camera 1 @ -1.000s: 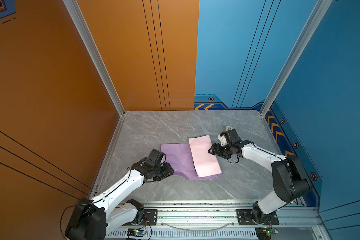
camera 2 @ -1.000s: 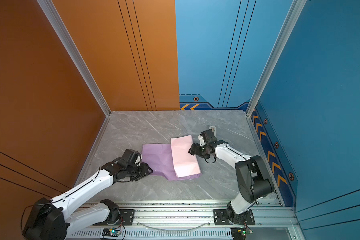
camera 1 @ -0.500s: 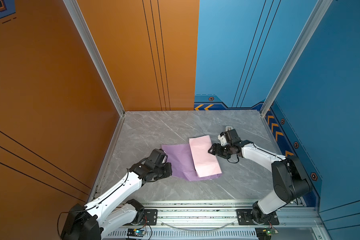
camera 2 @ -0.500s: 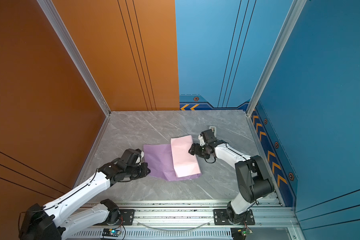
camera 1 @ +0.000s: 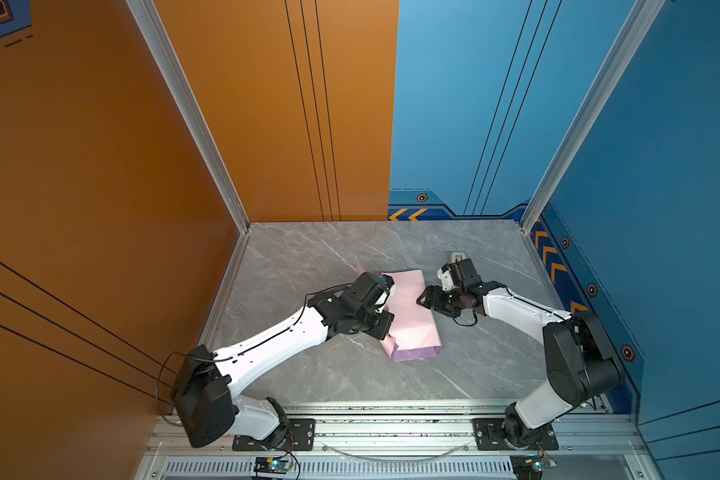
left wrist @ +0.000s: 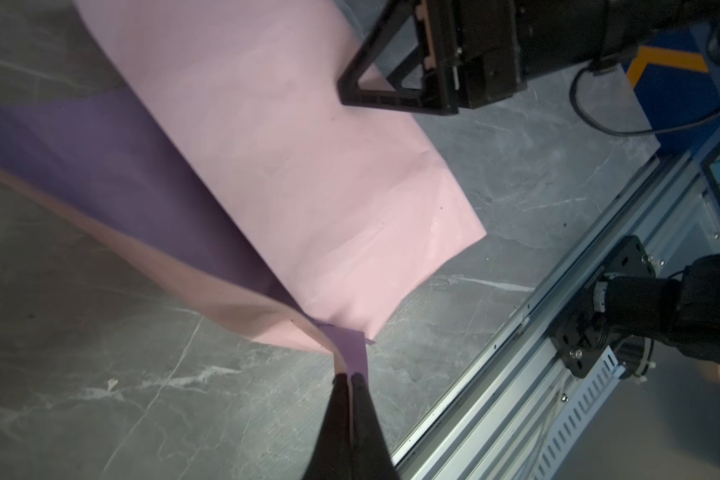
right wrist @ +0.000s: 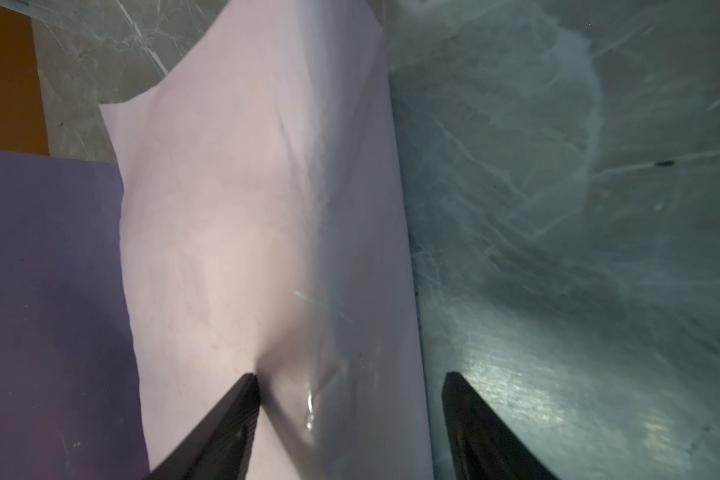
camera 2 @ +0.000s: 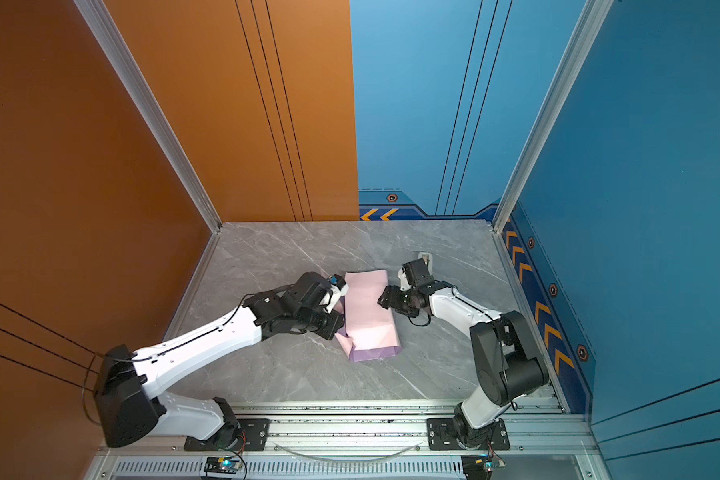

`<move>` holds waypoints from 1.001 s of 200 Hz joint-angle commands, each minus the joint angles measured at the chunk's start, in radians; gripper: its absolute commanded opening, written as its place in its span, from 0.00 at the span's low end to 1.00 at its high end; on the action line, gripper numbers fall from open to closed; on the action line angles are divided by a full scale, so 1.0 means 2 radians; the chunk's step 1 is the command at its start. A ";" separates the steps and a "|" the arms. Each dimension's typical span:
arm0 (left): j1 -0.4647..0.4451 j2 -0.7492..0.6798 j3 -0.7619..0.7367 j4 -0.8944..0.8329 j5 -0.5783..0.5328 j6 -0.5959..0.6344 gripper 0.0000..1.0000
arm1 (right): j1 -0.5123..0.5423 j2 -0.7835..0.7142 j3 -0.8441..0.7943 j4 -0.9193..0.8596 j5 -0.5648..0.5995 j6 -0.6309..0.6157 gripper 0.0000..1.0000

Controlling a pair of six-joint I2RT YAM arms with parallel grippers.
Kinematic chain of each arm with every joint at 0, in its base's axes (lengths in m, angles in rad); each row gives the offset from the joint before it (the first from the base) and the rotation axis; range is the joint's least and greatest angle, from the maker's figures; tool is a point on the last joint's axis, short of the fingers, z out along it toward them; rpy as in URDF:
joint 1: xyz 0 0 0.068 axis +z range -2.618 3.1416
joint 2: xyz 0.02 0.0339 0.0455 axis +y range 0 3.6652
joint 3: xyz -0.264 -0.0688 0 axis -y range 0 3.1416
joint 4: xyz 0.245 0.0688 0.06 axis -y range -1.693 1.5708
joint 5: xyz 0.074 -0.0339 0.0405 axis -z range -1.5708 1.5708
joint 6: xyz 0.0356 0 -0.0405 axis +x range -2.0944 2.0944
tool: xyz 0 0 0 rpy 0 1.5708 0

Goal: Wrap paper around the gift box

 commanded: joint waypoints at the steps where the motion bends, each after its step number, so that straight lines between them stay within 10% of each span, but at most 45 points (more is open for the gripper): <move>1: -0.016 0.036 0.051 -0.033 0.041 0.058 0.00 | -0.003 0.002 -0.019 -0.018 0.037 0.008 0.69; 86: -0.043 0.157 0.159 -0.065 0.080 0.117 0.01 | -0.004 -0.001 -0.023 0.007 0.012 0.016 0.69; 200: -0.037 0.227 0.195 -0.071 0.103 0.127 0.01 | -0.061 -0.094 -0.054 0.040 -0.072 0.013 0.92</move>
